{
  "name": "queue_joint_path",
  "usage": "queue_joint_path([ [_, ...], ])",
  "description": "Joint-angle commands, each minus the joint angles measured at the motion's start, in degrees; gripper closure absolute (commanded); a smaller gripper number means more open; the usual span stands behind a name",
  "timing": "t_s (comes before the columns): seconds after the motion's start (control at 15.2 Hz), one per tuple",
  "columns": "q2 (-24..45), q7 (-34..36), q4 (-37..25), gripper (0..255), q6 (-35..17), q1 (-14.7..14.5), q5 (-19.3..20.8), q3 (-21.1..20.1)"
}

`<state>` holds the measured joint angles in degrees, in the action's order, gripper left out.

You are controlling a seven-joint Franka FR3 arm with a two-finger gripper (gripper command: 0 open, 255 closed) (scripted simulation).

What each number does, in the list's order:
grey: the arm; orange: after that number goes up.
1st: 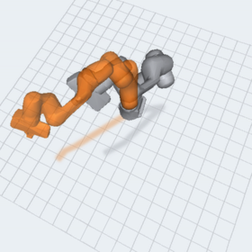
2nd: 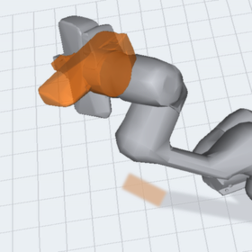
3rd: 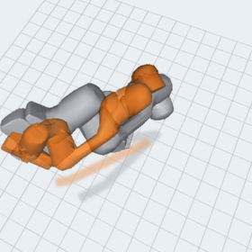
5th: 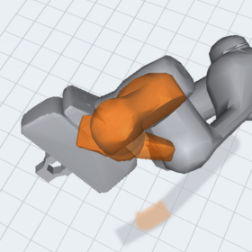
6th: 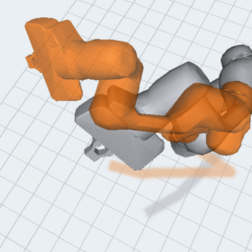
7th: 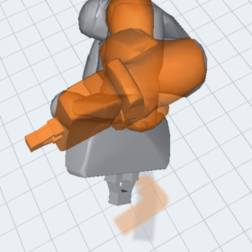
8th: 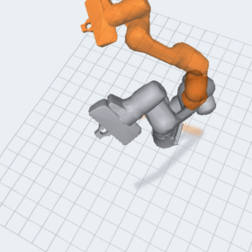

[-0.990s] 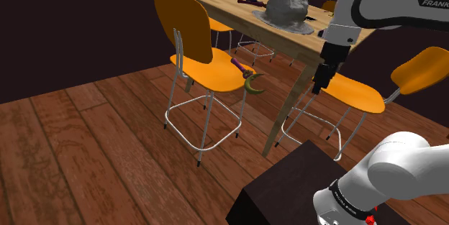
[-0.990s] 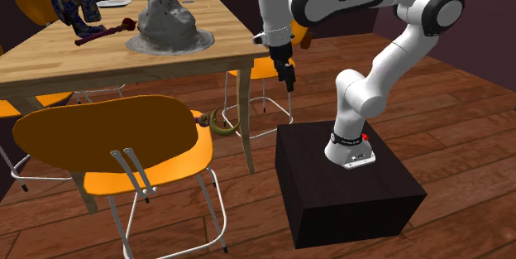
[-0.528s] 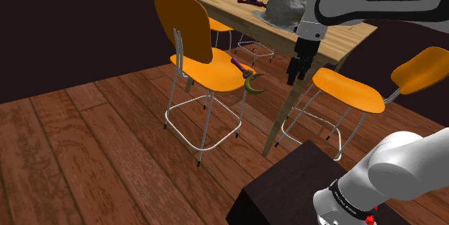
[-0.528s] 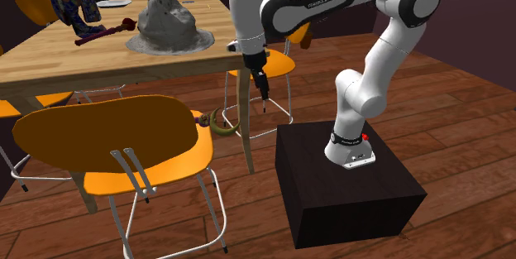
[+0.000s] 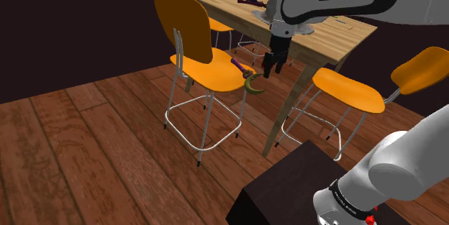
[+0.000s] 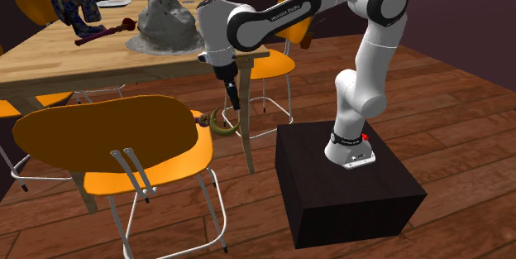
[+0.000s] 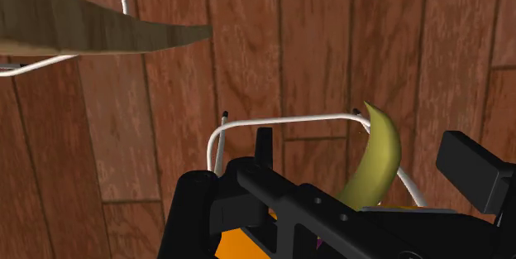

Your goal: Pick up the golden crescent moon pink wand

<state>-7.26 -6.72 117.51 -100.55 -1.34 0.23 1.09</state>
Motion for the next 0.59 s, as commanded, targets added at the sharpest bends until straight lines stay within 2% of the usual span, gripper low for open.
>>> queue_joint_path([
  [0.0, 4.28, 0.27, -4.32, 0, -0.18, -0.11, 0.18, -0.16],
  [0.4, 17.82, 1.19, -18.84, 0, 0.14, -0.58, 0.89, -0.56],
  [0.53, 19.43, 1.29, -20.00, 0, -0.38, -0.64, 0.97, -0.58],
])
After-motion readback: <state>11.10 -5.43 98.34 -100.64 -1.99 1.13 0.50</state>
